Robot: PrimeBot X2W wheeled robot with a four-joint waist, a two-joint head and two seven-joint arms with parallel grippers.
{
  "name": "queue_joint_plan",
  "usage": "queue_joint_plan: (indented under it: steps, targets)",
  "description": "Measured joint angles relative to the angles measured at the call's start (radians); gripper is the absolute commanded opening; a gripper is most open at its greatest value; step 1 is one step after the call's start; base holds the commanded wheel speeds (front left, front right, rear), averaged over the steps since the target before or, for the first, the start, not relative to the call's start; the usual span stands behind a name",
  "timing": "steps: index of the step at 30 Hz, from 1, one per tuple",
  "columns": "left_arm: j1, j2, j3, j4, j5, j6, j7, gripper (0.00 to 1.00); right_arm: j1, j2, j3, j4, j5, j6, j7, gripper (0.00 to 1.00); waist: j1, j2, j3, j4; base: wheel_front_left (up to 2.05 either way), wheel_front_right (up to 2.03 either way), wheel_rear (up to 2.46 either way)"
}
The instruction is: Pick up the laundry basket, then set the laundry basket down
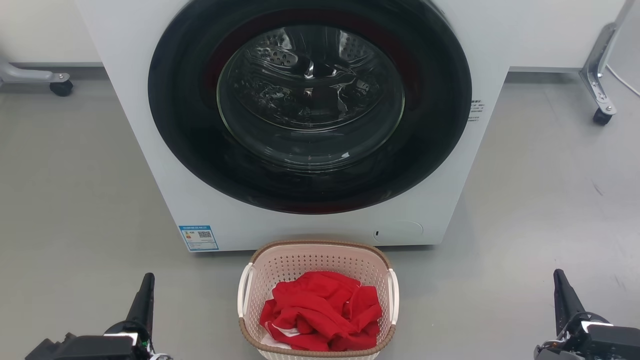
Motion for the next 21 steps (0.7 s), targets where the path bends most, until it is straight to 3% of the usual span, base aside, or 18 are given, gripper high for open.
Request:
queue_joint_plan:
  steps: [21]
  targets:
    - [0.000,0.000,0.000,0.000,0.000,0.000,0.000,0.00,0.000,0.000,0.000,0.000,0.001,0.000,0.000,0.00,0.0000,0.0000,0.000,0.000,0.00,0.00,0.00]
